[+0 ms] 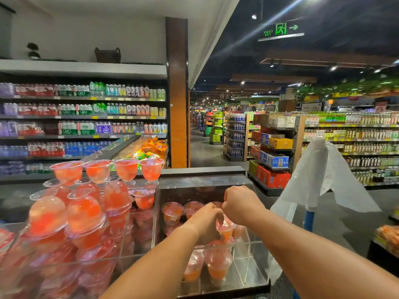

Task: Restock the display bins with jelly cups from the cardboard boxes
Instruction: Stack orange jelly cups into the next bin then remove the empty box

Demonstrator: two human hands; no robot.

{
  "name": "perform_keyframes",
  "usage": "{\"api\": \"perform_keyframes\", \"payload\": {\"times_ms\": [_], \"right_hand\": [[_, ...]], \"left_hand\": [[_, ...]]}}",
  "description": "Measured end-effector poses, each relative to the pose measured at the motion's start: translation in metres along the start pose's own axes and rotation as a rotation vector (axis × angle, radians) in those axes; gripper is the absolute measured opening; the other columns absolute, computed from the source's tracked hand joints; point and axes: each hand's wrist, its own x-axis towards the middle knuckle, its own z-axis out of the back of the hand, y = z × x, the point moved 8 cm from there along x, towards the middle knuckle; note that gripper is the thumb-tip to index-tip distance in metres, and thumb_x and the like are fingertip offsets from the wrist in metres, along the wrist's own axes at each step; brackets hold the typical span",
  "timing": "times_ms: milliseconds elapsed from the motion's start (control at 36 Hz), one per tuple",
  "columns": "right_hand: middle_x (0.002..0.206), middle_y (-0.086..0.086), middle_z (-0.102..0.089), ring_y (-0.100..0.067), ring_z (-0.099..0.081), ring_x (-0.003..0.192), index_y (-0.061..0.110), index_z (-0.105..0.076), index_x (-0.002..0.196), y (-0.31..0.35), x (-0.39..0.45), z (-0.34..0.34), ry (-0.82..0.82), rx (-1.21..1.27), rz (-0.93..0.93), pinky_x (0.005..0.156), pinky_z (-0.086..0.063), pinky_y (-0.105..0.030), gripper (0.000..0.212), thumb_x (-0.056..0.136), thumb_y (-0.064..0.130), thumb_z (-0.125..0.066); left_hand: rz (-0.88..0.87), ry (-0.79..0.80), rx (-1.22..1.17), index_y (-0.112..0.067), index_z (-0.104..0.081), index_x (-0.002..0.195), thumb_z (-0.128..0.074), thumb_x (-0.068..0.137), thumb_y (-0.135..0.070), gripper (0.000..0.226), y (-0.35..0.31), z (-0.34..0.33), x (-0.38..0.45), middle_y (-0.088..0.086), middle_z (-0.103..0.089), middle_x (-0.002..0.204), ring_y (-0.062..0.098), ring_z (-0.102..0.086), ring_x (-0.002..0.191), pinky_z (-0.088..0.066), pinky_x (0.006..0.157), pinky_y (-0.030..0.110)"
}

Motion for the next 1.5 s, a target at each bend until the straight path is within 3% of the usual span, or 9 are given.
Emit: {"api": "perform_keyframes", "payload": {"times_ms": [194,389,556,694,889,1083,1194,1389,1500], "right_hand": [[0.106,-0.003,-0.065,-0.021,-0.059,0.094,0.017,-0.070,0.106,0.001,-0.017,0.010,-0.062,-0.005,-0.016,0.077,-0.048,-0.030,0.020,0.094,0.025,-0.057],[0.128,-0.005,-0.056,-0.026,-0.047,0.117,0.021,-0.056,0.132,0.010,-0.038,0.013,-0.040,-0.112,0.023,0.102,-0.045,-0.039,0.037,0.098,0.032,-0.052],[0.132,-0.006,-0.053,-0.029,-0.043,0.124,0.021,-0.052,0.135,0.019,-0.060,0.015,-0.003,-0.107,0.036,0.103,-0.042,-0.042,0.042,0.095,0.036,-0.052],[0.125,-0.005,-0.054,-0.029,-0.045,0.119,0.023,-0.056,0.127,0.054,-0.085,0.020,-0.008,-0.061,0.175,0.100,-0.044,-0.045,0.039,0.093,0.041,-0.053],[0.128,-0.011,-0.054,-0.035,-0.046,0.119,0.019,-0.056,0.127,0.107,-0.158,0.026,0.018,-0.076,0.474,0.098,-0.041,-0.045,0.043,0.095,0.045,-0.048],[0.127,-0.012,-0.060,-0.038,-0.050,0.116,0.022,-0.062,0.124,0.169,-0.253,0.026,0.100,-0.014,0.705,0.095,-0.044,-0.045,0.057,0.084,0.060,-0.047],[0.125,-0.015,-0.060,-0.039,-0.052,0.117,0.015,-0.062,0.121,0.220,-0.312,0.024,0.117,0.011,0.856,0.095,-0.046,-0.042,0.044,0.089,0.045,-0.053],[0.130,-0.015,-0.055,-0.038,-0.045,0.125,0.011,-0.057,0.126,0.328,-0.461,-0.001,0.250,0.067,1.133,0.100,-0.042,-0.043,0.055,0.086,0.047,-0.044],[0.132,-0.012,-0.054,-0.036,-0.043,0.126,0.014,-0.056,0.126,0.387,-0.550,-0.015,0.317,0.115,1.279,0.100,-0.041,-0.042,0.044,0.093,0.041,-0.052]], "left_hand": [[0.047,-0.111,-0.067,-0.031,-0.047,0.145,-0.077,0.088,-0.025,0.065,0.006,0.012,-0.012,-0.008,-0.042,0.142,0.018,-0.047,0.130,-0.045,0.110,0.036],[0.073,-0.143,0.096,-0.031,-0.049,0.143,-0.070,0.090,-0.046,0.059,0.005,0.041,-0.038,-0.004,-0.047,0.138,0.022,-0.039,0.132,-0.041,0.110,0.041],[0.135,-0.236,0.179,-0.028,-0.045,0.147,-0.063,0.092,-0.048,0.061,0.003,0.086,-0.091,-0.002,-0.046,0.141,0.022,-0.037,0.134,-0.039,0.112,0.042],[0.285,-0.288,0.243,-0.027,-0.049,0.144,-0.061,0.092,-0.051,0.060,0.000,0.122,-0.160,0.000,-0.048,0.142,0.023,-0.040,0.134,-0.037,0.113,0.042],[0.551,-0.338,0.271,-0.030,-0.039,0.152,-0.060,0.093,-0.049,0.066,-0.010,0.135,-0.266,0.003,-0.033,0.159,0.028,-0.028,0.147,-0.026,0.121,0.045],[0.783,-0.355,0.356,-0.031,-0.058,0.134,-0.062,0.084,-0.051,0.054,-0.031,0.144,-0.394,0.005,-0.053,0.136,0.033,-0.050,0.126,-0.043,0.107,0.042],[0.947,-0.406,0.355,-0.028,-0.064,0.125,-0.061,0.086,-0.053,0.046,-0.039,0.159,-0.487,0.009,-0.061,0.124,0.035,-0.055,0.118,-0.048,0.098,0.040],[1.266,-0.365,0.387,-0.024,-0.051,0.141,-0.058,0.093,-0.054,0.057,-0.046,0.153,-0.676,0.007,-0.051,0.135,0.033,-0.042,0.129,-0.042,0.104,0.044],[1.459,-0.376,0.360,-0.023,-0.052,0.139,-0.058,0.091,-0.058,0.059,-0.056,0.143,-0.792,0.005,-0.051,0.136,0.030,-0.043,0.129,-0.044,0.104,0.045]]}}
